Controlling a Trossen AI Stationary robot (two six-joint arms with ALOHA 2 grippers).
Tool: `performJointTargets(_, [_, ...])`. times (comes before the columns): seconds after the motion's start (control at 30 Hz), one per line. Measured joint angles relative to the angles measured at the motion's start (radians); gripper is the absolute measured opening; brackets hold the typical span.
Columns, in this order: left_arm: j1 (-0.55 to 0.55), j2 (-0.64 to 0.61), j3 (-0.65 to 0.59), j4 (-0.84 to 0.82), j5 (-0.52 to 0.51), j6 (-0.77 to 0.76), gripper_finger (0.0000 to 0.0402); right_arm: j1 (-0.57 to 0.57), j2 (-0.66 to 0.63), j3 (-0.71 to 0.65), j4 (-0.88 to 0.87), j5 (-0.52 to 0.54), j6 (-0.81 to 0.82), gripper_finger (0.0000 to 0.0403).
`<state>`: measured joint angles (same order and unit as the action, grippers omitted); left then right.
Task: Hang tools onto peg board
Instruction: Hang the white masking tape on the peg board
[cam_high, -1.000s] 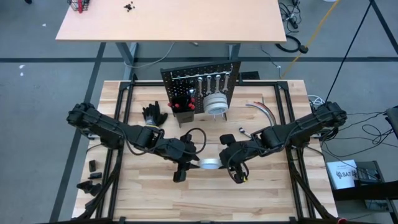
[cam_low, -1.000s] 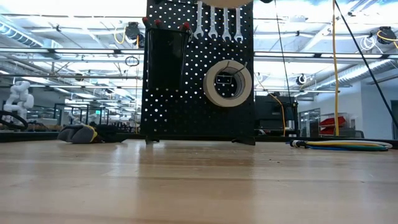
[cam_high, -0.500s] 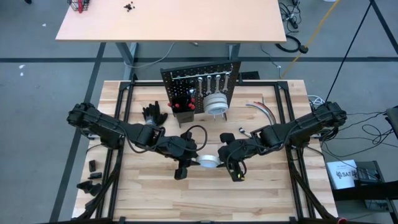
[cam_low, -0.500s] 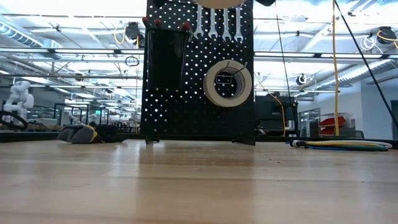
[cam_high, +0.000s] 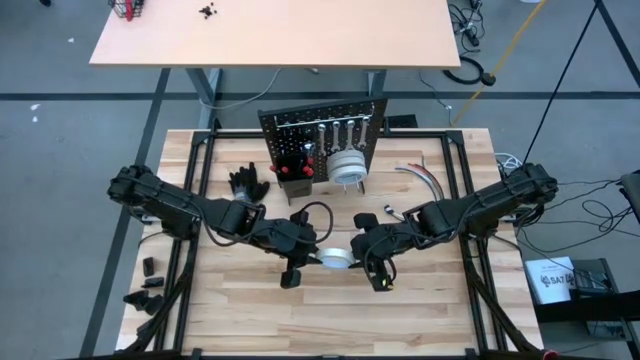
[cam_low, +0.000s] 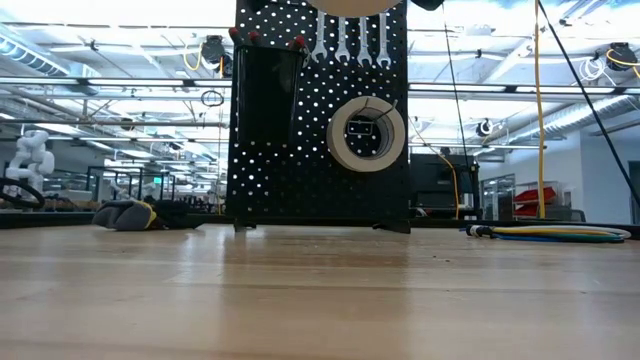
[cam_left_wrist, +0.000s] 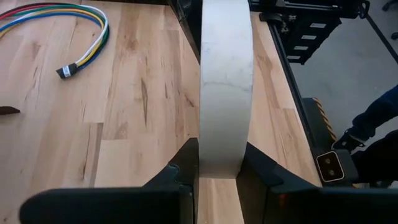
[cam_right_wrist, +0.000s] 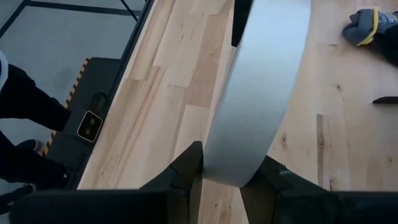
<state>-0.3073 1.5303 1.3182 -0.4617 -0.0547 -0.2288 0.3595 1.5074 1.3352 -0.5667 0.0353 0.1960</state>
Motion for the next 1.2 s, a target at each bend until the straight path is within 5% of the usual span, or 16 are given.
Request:
performJointTargets(0.83, [0.001,0.0,0.0,-0.004,-0.018,0.007,0.0062,-0.08,-0.008,0.0,-0.021,-0.041,0.073,0.0228])
performJointTargets(1.2, [0.008,0.0,-0.001,-0.045,-0.031,0.009,0.0062,-0.105,-0.188,-0.001,-0.083,0.067,0.088,0.0224])
